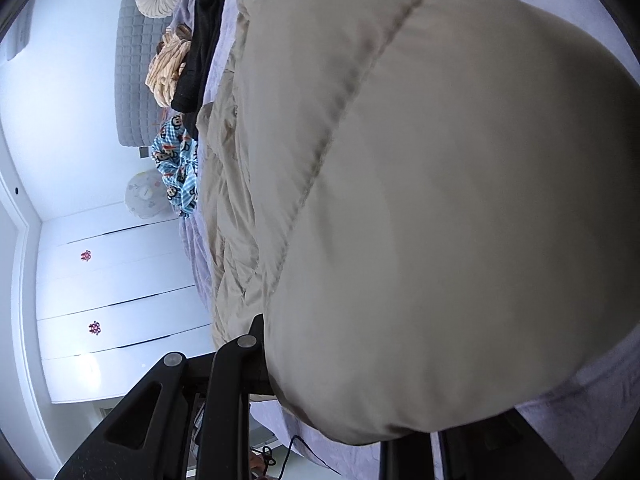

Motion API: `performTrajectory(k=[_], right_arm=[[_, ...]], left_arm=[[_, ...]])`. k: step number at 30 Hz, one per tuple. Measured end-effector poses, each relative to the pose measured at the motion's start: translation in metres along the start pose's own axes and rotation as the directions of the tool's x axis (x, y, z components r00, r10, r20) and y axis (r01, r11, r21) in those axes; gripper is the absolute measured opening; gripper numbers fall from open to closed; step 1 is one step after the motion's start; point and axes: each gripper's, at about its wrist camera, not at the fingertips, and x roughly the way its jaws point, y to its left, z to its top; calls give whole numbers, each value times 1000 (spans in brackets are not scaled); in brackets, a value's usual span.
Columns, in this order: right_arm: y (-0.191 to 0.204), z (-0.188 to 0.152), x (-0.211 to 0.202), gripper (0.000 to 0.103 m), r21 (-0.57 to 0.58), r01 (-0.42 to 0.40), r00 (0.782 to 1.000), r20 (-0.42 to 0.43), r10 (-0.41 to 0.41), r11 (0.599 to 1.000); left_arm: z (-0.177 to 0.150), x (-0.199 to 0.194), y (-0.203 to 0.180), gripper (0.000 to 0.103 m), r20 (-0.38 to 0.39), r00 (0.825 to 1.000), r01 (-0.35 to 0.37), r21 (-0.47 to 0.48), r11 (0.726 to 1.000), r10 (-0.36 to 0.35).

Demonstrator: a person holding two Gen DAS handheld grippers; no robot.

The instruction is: Fold large clothes

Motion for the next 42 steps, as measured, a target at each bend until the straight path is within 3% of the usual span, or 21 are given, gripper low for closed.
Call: performTrajectory(k=[4, 8, 12, 16, 18, 19, 21, 23, 26, 29, 33, 37, 42], right_arm=[[-6, 3, 7, 25, -5, 40, 999, 15, -40, 999], [7, 13, 14, 25, -97, 107, 994, 13, -106, 989], [9, 21, 14, 27, -106, 120, 993, 13, -120, 987], [10, 15, 12, 40, -75, 132, 991, 21, -131, 988], [21, 15, 13, 45, -68, 147, 989, 31, -146, 987], [21, 16, 9, 48, -61, 151, 988, 40, -149, 987], [19, 21, 3, 49, -43, 152, 987, 60, -149, 987], [16, 22, -5, 49, -49, 164, 984, 83, -159, 985], [20, 24, -5, 43, -106, 237, 969, 105, -226, 966], [19, 31, 2, 43, -154, 292, 954, 113, -277, 944], [9, 38, 2, 45, -134, 281, 958, 89, -271, 950], [12, 23, -14, 53, -124, 331, 942, 96, -320, 936], [30, 3, -30, 60, -127, 396, 917, 111, -383, 910]], left_arm=[[-4, -5, 18, 23, -21, 999, -46, -24, 999, 46], [-2, -26, 15, 23, -21, 995, -92, 13, 996, 93], [11, -53, 14, 23, 20, 987, -157, 61, 986, 156], [39, -61, 27, 23, 59, 981, -188, 62, 980, 185], [52, -51, 36, 43, 45, 981, -190, 61, 980, 188], [56, -44, 41, 60, 47, 977, -209, 56, 976, 206], [60, -29, 44, 61, 41, 976, -218, 78, 973, 215], [57, -12, 44, 60, 26, 961, -275, 111, 955, 274], [45, 11, 53, 60, -8, 943, -328, 140, 934, 332], [39, 18, 60, 61, -3, 942, -332, 131, 934, 336], [40, 12, 60, 61, 0, 931, -364, 113, 925, 366], [42, -8, 48, 61, 6, 898, -439, 88, 894, 440], [44, -34, 11, 61, 25, 908, -419, 104, 902, 419]])
